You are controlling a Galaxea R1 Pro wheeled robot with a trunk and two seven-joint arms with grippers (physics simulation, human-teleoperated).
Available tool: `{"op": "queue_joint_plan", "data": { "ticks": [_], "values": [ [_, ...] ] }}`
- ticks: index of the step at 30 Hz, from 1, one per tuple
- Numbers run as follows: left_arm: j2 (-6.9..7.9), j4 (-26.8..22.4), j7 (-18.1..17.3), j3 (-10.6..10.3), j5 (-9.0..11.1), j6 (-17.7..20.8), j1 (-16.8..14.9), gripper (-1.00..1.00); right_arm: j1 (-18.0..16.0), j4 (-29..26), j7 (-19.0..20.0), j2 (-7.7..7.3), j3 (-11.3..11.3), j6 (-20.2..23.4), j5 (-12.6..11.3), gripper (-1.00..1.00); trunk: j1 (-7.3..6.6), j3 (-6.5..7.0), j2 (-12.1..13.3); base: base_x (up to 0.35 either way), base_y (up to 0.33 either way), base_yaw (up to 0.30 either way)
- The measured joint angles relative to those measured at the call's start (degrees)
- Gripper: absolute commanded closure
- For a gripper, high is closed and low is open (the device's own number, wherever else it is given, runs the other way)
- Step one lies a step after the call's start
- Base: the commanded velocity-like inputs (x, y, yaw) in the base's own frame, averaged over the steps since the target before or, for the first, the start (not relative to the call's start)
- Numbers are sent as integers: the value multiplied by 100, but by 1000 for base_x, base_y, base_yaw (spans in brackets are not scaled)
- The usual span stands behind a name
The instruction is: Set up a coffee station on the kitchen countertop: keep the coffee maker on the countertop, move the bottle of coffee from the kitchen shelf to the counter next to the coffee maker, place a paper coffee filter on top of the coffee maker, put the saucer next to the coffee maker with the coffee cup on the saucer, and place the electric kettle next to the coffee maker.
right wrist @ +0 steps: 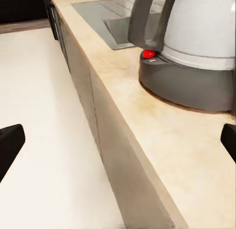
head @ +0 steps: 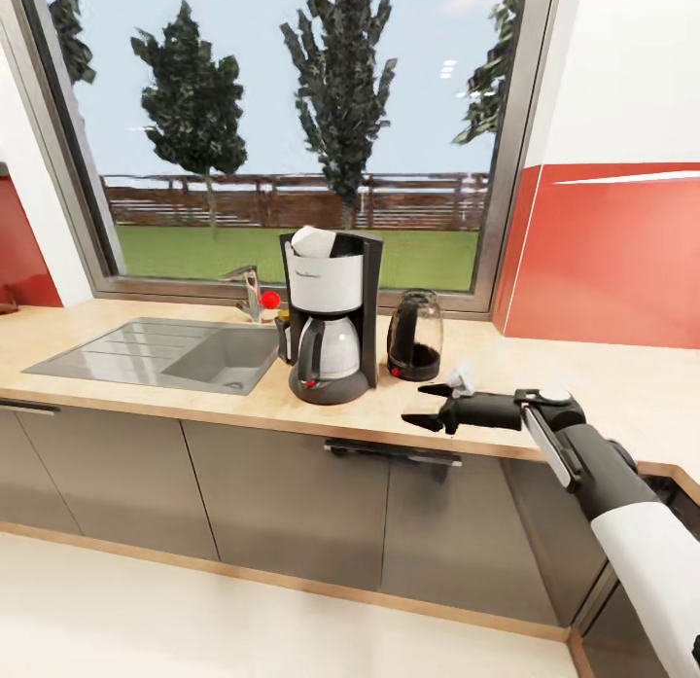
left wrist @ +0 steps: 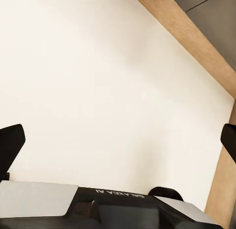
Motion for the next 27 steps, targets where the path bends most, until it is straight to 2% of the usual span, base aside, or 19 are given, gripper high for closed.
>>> {"op": "queue_joint_plan", "data": {
  "ticks": [3,7,13,27],
  "values": [
    [0,0,0,0,0,2,0,-100,140,-231,9,28,227,3,-3,-100,0,0,0,0,0,0],
    [3,0,0,0,0,2,0,-100,198,-318,12,38,320,19,-4,-100,0,0,0,0,0,0],
    [3,0,0,0,-1,2,0,-100,209,-327,13,39,338,36,-5,-100,2,0,1,-81,68,0],
    [9,0,-1,0,-1,1,0,-100,210,-299,20,40,339,32,-6,-100,3,0,1,-239,200,0]
  ]
}}
